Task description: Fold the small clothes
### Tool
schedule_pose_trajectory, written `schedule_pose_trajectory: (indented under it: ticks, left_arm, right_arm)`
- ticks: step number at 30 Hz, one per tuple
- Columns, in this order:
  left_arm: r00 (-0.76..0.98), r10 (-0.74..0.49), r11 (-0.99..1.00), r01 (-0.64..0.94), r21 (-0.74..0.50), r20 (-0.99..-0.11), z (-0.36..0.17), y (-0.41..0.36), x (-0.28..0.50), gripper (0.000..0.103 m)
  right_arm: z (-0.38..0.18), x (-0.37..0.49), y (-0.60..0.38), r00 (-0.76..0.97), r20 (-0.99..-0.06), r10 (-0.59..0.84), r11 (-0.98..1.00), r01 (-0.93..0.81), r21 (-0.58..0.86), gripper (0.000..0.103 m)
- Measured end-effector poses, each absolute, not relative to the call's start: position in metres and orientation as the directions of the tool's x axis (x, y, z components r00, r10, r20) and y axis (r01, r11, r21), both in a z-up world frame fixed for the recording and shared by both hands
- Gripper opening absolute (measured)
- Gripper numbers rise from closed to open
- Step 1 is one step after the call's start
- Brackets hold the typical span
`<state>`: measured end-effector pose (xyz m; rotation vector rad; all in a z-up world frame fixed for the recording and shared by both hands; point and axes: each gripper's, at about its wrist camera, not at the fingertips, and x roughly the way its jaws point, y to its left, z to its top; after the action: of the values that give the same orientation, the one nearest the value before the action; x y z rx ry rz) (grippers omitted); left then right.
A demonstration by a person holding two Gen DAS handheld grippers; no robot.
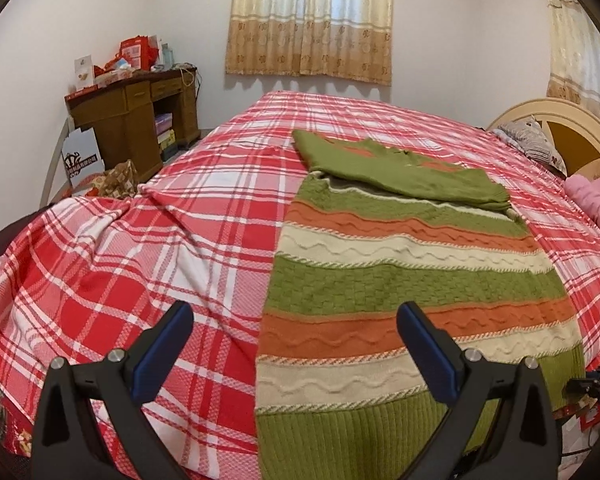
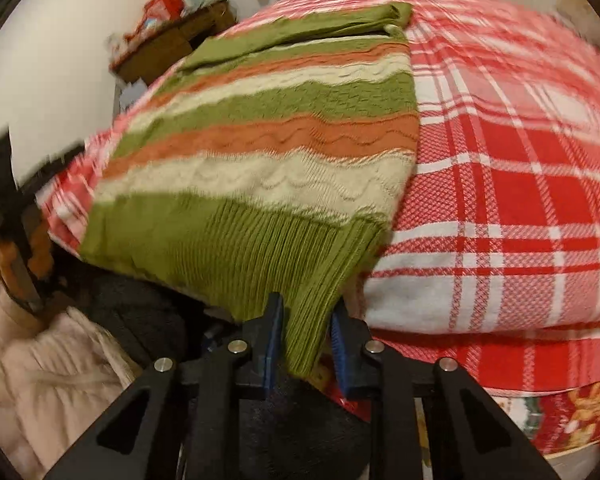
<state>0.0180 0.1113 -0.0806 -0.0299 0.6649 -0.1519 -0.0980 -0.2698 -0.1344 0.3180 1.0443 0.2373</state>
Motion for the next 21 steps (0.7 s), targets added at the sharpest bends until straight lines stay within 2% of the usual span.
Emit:
schedule_pose_trajectory:
  ticks: [4, 7, 10, 16, 21]
  left_arm:
    - [0.779, -0.151, 0.988, 0.134, -0.074, -0.609, -0.078, 0.11, 0.017, 0.103]
    - [0.786, -0.143, 0.989, 0.129, -0.066, -0.602, -0.075, 0.111, 0.017, 0.103]
    - [0.788, -0.146, 0.989, 0.12, -0.084, -0.598, -0.07, 0.118, 0.019, 0.103]
    - [0.816, -0.124, 0.992, 0.093, -0.083, -0.565, -0.051, 0.134, 0.024, 0.103]
    - [0.825, -0.122, 0.991, 0.074, -0.108, -0.551, -0.04, 0.149, 0.032, 0.103]
  right_arm:
    - [-0.148, -0.094, -0.279, 0.453, -0.784, 0.424, 0.882, -0.01, 0.471, 0.024]
    - [-0.153, -0.092, -0.275, 0.409, -0.79, 0.456, 0.869, -0.012, 0.495, 0.008]
    - [-0.142, -0.089, -0.275, 0.414, -0.763, 0.496, 0.847, -0.036, 0.531, 0.007]
    - [-0.084, -0.061, -0.28, 0.493, -0.628, 0.603, 0.769, -0.149, 0.622, 0.006]
    - [-0.049, -0.014, -0.291, 0.599, -0.555, 0.577, 0.767, -0.165, 0.62, 0.006]
